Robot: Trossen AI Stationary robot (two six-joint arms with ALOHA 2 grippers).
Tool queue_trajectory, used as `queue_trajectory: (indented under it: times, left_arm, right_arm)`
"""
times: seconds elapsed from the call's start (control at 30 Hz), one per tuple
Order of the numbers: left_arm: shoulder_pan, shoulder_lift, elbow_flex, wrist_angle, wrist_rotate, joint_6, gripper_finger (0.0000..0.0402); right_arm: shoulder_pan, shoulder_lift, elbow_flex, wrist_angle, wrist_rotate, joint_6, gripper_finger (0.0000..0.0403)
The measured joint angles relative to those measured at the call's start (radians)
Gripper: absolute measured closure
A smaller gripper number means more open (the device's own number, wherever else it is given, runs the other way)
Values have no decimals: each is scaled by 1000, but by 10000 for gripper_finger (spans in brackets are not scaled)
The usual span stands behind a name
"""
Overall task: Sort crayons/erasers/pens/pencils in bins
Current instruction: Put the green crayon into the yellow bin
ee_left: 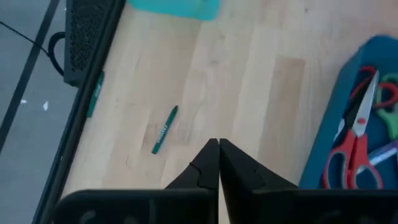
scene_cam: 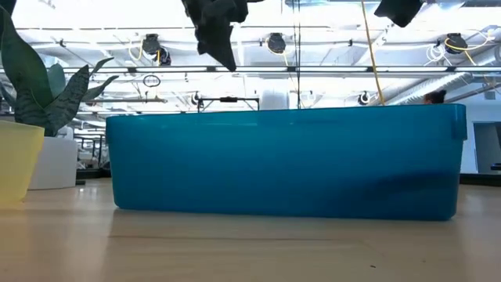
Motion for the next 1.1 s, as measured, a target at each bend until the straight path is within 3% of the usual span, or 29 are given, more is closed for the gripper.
queue_trajectory:
  times: [0.23, 0.5, 0.67, 0.77, 0.87, 1.1]
  left_arm:
    - [33, 36, -40, 67, 34, 114, 316]
    - [155, 39, -374, 537, 288, 206, 228]
    - [185, 57, -614, 971, 409, 304, 216]
    - [214, 96, -689, 1113, 420, 298, 216]
    - [237, 147, -705, 1121, 427, 299, 215]
    - [243, 285, -703, 1172, 482, 332, 216]
  right_arm:
    - [63, 3, 0, 0, 63, -1, 156]
    - [73, 5, 0, -1, 114, -7, 156]
    - [44, 24, 0, 39, 133, -87, 156]
    - [3, 49, 0, 73, 162, -152, 156]
    - [-56, 79, -1, 91, 150, -185, 156]
    - [-153, 158, -1, 144, -1, -195, 156]
